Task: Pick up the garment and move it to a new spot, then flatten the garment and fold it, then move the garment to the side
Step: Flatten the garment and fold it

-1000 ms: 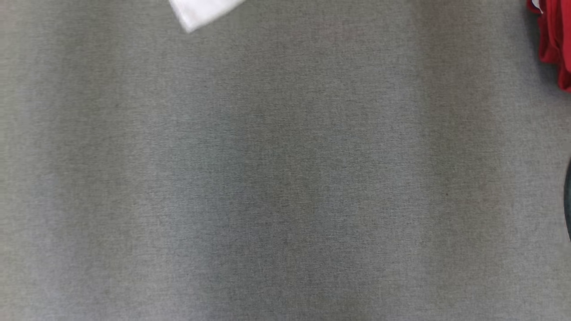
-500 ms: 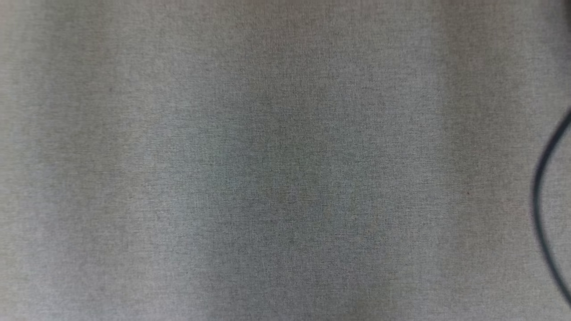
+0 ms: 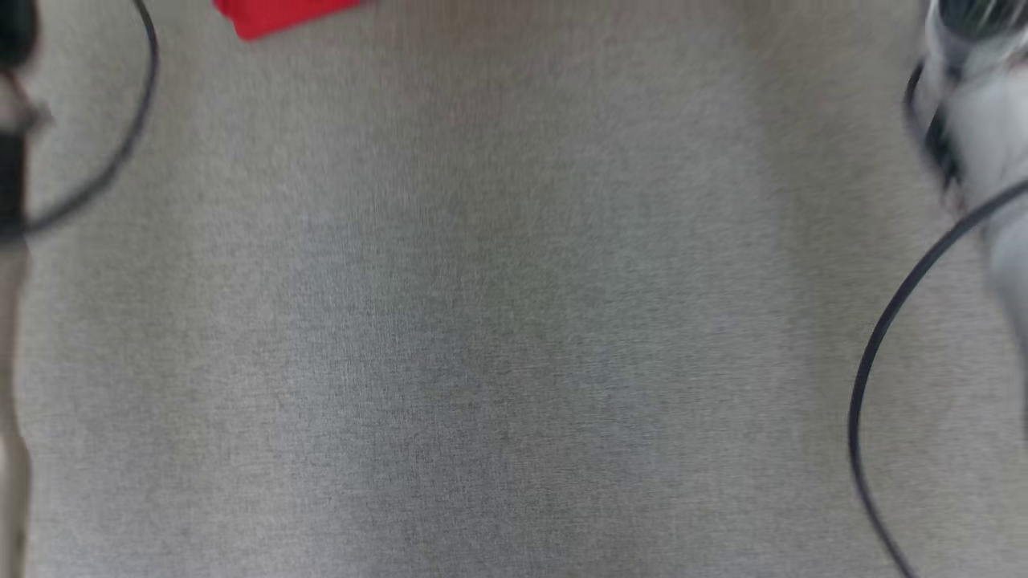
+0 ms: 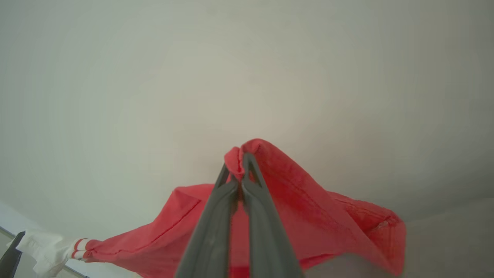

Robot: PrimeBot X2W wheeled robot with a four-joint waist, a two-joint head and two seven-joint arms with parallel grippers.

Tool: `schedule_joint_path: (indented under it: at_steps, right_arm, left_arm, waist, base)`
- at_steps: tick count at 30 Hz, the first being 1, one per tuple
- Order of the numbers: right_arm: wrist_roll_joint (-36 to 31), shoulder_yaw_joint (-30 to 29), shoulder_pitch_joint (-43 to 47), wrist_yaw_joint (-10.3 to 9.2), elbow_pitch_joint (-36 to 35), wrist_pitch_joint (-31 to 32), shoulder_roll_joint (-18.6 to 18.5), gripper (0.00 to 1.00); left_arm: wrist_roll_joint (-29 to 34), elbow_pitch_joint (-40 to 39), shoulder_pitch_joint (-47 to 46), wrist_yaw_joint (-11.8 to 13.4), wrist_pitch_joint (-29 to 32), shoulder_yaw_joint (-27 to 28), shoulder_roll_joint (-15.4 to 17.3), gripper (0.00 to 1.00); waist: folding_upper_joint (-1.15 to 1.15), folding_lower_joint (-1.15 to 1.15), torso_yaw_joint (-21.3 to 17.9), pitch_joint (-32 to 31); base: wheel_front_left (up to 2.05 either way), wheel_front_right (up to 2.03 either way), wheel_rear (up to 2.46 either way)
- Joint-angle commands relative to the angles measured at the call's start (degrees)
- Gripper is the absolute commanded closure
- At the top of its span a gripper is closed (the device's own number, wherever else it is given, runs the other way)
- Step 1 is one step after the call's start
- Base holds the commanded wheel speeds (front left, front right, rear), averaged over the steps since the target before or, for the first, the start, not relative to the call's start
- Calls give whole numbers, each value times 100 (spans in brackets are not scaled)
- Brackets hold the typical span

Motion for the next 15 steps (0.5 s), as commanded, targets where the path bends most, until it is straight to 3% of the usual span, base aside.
schedule_joint_path:
  at_steps: [1,8,15]
  right_arm:
    - [32,20,153,2,-31,-6,-37,100]
    - [506,285,1787,3,-809,-191,-268,100]
    - [865,327,3284,2,-1559,-494,-547,100]
  left_arm:
    - [3,-34,137,5,-17,-4,37,100]
    - [-328,-1372,2228,334,20,265,222,100]
    - [-674,-3148,4330,852,101,429,85,100]
  waist:
    - [0,1,-133,-420]
    - [0,1,-221,-1048]
    - [0,1,-139,-1408]
  base:
    - [0,0,0]
    - [0,0,0]
    - [0,0,0]
